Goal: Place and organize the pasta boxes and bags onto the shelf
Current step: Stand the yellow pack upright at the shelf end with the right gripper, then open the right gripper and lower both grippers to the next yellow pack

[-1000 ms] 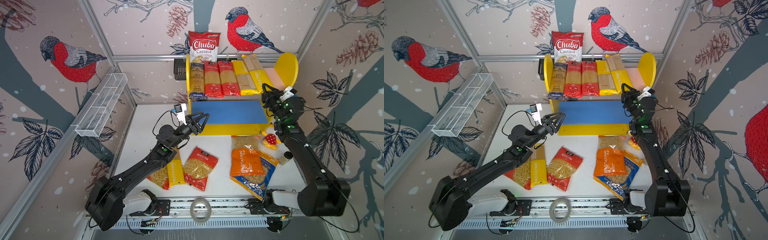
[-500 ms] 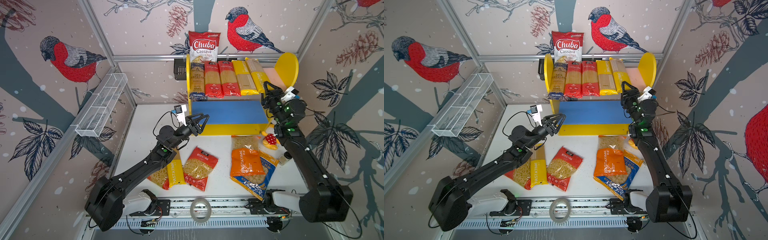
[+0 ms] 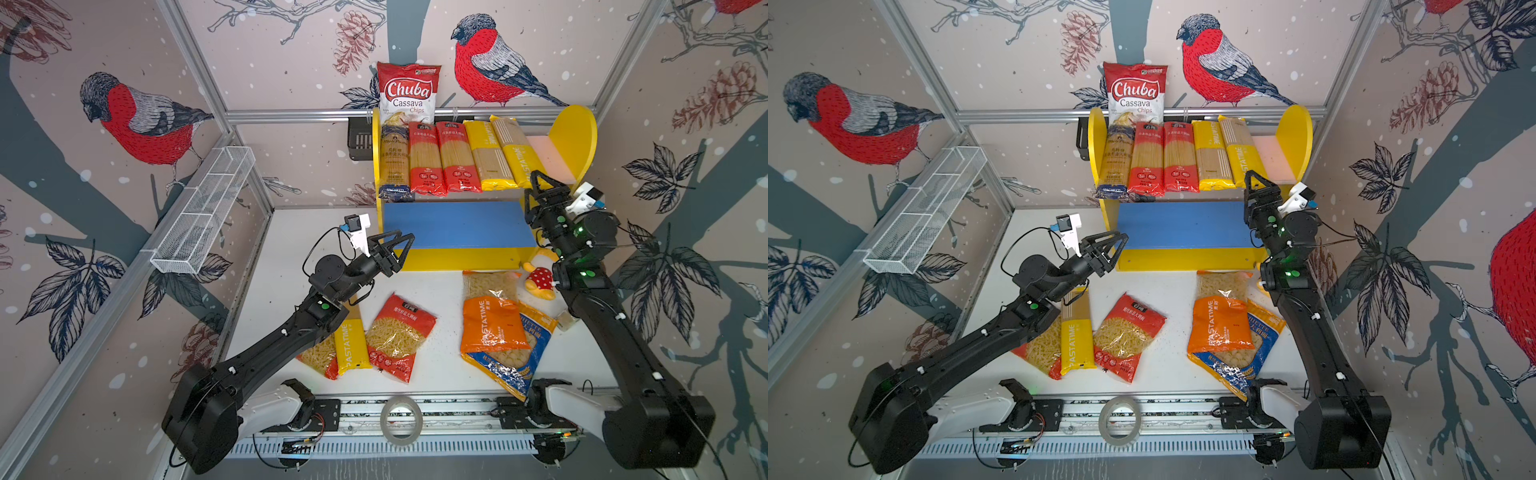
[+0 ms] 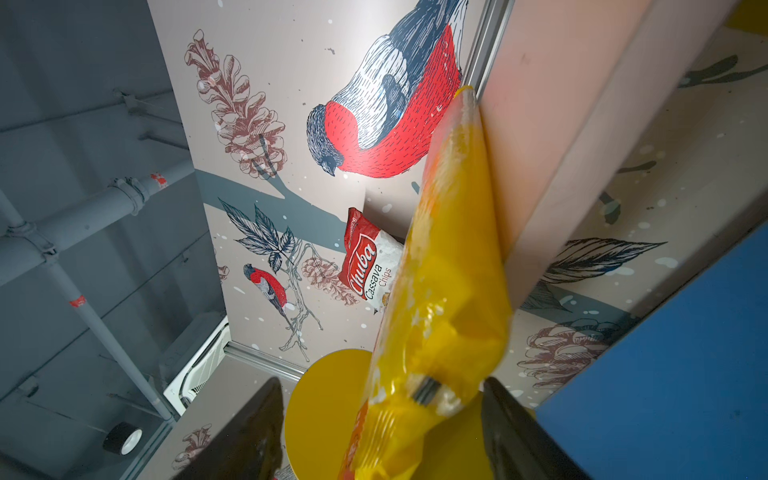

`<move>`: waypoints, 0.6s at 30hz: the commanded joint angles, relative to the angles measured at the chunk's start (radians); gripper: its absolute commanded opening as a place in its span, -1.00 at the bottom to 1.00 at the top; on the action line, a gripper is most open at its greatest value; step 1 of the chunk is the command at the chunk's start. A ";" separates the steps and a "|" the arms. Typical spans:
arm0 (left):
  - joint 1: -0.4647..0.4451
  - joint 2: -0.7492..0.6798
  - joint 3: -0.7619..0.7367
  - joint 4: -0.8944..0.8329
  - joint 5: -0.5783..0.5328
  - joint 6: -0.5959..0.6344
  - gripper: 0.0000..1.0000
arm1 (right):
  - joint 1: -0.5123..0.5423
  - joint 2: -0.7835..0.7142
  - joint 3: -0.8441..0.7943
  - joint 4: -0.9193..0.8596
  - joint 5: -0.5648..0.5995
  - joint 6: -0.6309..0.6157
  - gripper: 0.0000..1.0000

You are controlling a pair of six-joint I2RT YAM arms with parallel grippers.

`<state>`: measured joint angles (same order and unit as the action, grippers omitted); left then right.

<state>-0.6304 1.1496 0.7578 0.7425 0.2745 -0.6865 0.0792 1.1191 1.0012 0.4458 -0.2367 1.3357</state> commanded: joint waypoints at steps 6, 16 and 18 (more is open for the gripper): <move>-0.001 -0.072 -0.040 -0.154 -0.070 0.104 0.34 | 0.114 -0.113 -0.113 -0.129 0.034 -0.140 0.51; 0.003 -0.168 -0.110 -0.674 -0.379 0.108 0.35 | 0.482 -0.115 -0.358 -0.169 0.216 -0.235 0.43; 0.010 -0.178 -0.118 -0.771 -0.424 0.083 0.33 | 0.560 -0.056 -0.373 -0.171 0.225 -0.251 0.40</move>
<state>-0.6273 0.9836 0.6472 0.1787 -0.0238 -0.5777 0.5720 1.0191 0.6411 0.2787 -0.0704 1.1450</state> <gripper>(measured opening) 0.671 0.700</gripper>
